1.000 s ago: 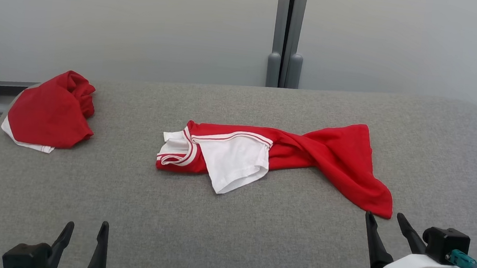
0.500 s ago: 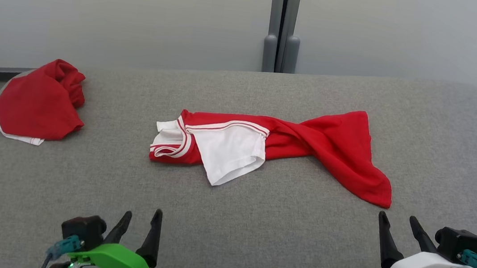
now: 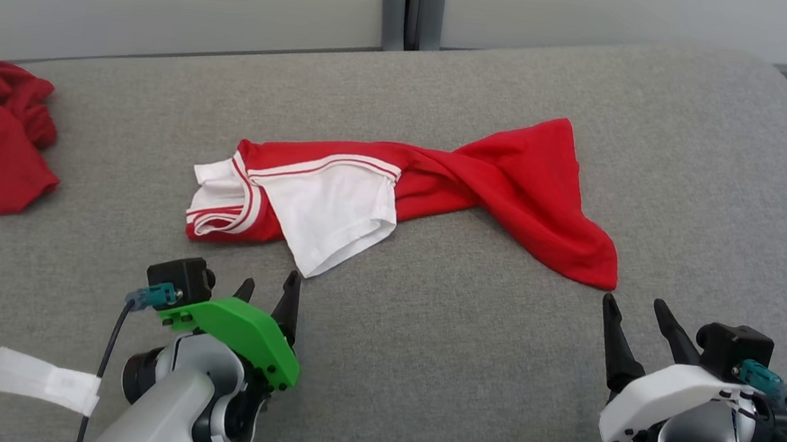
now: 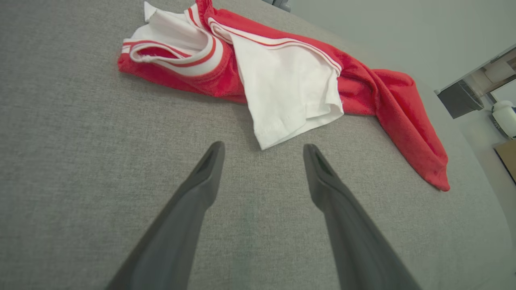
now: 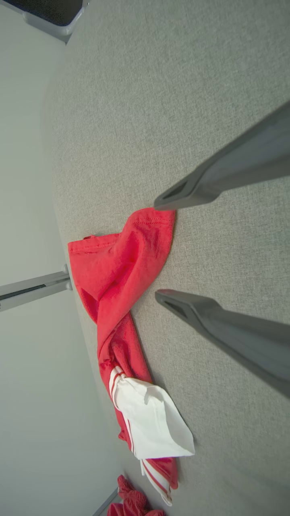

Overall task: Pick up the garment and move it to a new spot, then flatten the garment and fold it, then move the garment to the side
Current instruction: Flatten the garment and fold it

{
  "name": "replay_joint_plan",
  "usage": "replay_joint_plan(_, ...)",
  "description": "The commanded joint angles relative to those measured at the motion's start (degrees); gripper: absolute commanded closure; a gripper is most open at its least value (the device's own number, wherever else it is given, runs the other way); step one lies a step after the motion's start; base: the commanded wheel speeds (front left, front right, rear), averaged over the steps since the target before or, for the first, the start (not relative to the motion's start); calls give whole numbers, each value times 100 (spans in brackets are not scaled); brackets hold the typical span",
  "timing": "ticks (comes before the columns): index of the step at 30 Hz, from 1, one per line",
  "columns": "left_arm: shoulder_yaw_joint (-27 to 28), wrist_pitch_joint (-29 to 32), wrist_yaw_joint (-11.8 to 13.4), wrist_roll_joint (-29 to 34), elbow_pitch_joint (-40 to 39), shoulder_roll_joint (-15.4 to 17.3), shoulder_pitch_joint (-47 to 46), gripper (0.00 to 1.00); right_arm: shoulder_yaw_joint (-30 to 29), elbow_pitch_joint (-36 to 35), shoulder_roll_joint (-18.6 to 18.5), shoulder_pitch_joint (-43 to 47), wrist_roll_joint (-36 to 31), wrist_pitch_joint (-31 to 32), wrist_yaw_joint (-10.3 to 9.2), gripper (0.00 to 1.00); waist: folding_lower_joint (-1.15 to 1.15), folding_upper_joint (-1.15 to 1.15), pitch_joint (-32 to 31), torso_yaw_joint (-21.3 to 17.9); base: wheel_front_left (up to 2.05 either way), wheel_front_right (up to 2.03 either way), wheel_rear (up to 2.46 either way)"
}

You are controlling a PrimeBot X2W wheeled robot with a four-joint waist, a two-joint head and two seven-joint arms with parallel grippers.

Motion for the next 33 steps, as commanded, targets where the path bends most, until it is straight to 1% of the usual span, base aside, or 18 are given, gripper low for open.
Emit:
replay_joint_plan(1,53,40,-61,-109,165,-68,-165,0,34,48,-8,-126,51,-55,-6,0,0,0,381,-318,0,0,0)
replay_joint_plan(2,53,40,-61,-109,165,-68,-165,0,34,48,-8,-126,51,-55,-6,0,0,0,381,-318,0,0,0)
replay_joint_plan(6,175,70,-197,-231,653,-195,-470,0,147,181,-7,-342,68,-153,-6,0,0,0,561,-452,0,0,0)
replay_joint_plan(13,379,-148,-397,-408,1364,-333,-783,0,229,365,-7,-576,123,-292,-6,0,0,0,721,-595,0,0,0)
replay_joint_plan(19,577,-341,-688,-601,1732,-446,-974,0,239,469,-8,-644,97,-356,-6,0,0,0,788,-684,0,0,0)
replay_joint_plan(25,607,-425,-859,-690,2044,-530,-1168,0,254,529,-7,-688,95,-400,-6,0,0,0,839,-766,0,0,0)
replay_joint_plan(26,607,-424,-871,-692,2096,-538,-1193,20,254,538,-7,-695,98,-404,-6,0,0,0,842,-774,0,0,0)
replay_joint_plan(27,605,-446,-901,-694,2147,-549,-1207,51,249,550,-7,-698,97,-420,-6,0,0,0,842,-777,0,0,0)
replay_joint_plan(29,615,-515,-957,-715,2208,-574,-1234,100,219,575,-8,-693,86,-448,-6,0,0,0,837,-767,0,0,0)
replay_joint_plan(33,607,-692,-1091,-711,2265,-613,-1259,100,108,681,-8,-703,113,-494,-6,0,0,0,802,-660,0,0,0)
